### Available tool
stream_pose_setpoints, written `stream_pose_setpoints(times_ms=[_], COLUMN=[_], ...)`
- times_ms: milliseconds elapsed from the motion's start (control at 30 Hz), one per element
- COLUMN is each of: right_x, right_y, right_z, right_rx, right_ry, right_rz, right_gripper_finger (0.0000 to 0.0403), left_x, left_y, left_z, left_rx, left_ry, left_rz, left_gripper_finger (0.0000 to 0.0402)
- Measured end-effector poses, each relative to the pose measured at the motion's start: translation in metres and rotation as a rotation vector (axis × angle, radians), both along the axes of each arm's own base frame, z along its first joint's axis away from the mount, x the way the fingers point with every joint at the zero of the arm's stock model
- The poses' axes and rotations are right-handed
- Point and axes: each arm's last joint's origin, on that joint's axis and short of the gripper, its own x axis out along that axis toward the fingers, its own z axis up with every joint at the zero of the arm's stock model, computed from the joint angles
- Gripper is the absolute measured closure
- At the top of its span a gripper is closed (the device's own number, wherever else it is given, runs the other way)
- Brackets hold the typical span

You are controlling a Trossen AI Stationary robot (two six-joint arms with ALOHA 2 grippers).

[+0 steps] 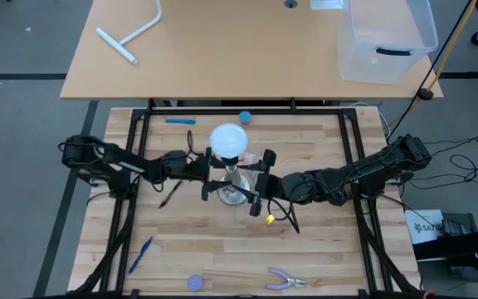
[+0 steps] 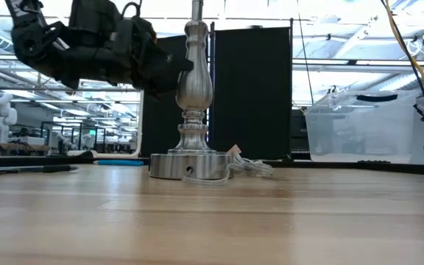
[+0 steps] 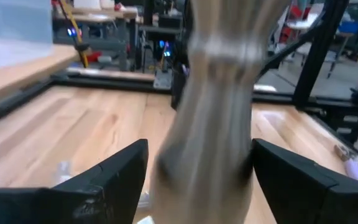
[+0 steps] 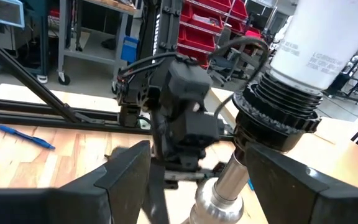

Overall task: Screw lightbulb
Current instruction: Remove the lightbulb from the lamp

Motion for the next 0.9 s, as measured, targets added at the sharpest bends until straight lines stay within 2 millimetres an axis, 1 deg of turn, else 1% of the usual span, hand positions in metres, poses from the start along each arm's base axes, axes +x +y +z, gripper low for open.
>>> stream_pose_setpoints(times_ms=[200, 367, 533, 767, 900], right_x=[0.0, 0.0, 0.0, 0.0, 0.0], right_y=[0.0, 0.0, 0.0, 0.0, 0.0], right_z=[0.0, 0.0, 0.0, 0.0, 0.0], right_rx=[0.004, 0.004, 0.005, 0.005, 0.005], right_ry=[-0.002, -0.002, -0.001, -0.001, -0.001], right_rz=[-0.001, 0.001, 0.008, 0.009, 0.009], right_gripper_finger=[0.0149, 0.0149, 0.0149, 0.0149, 0.0149], left_x=[0.018, 0.027, 0.032, 0.032, 0.032], left_y=[-0.001, -0.003, -0.009, -0.01, -0.01], left_z=[-0.011, -0.013, -0.011, -0.01, -0.012], left_rx=[-0.003, -0.002, 0.029, 0.01, -0.037], left_ry=[0.039, 0.025, 0.021, 0.02, 0.033], left_rz=[-0.016, -0.031, -0.046, -0.007, 0.011], left_gripper_finger=[0.0114, 0.0114, 0.0114, 0.0114, 0.0091])
